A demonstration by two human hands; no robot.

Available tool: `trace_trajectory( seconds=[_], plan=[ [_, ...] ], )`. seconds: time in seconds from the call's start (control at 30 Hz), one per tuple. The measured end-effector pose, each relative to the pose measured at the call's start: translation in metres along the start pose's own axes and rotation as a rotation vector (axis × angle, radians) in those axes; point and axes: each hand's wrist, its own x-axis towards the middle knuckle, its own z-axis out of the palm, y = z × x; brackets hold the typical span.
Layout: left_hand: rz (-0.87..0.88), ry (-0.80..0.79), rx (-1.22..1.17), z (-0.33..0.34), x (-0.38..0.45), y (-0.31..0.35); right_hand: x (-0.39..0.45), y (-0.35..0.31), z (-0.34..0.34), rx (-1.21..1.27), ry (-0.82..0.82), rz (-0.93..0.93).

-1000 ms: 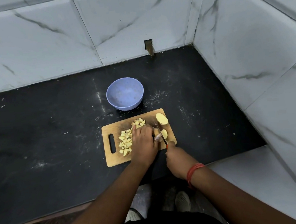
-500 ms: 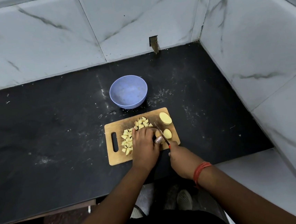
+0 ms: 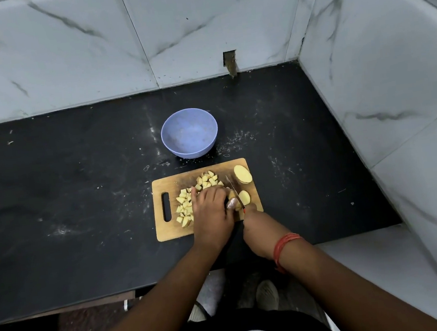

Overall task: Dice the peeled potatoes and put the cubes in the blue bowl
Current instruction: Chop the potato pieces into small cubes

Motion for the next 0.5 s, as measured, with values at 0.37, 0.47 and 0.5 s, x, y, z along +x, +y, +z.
trace_trajectory(
  seconds=[0.37, 0.47, 0.5],
  plan=[
    [-0.007, -0.018, 0.037, 0.0, 0.004, 0.002, 0.004, 0.001, 0.007, -0.043, 0.017, 0.036],
    [-0.008, -0.021, 0.036, 0.0, 0.003, 0.003, 0.005, 0.006, 0.002, -0.001, 0.026, -0.002],
    [-0.001, -0.018, 0.032, 0.0, 0.002, 0.002, 0.003, 0.008, 0.0, -0.004, 0.019, -0.014]
  ],
)
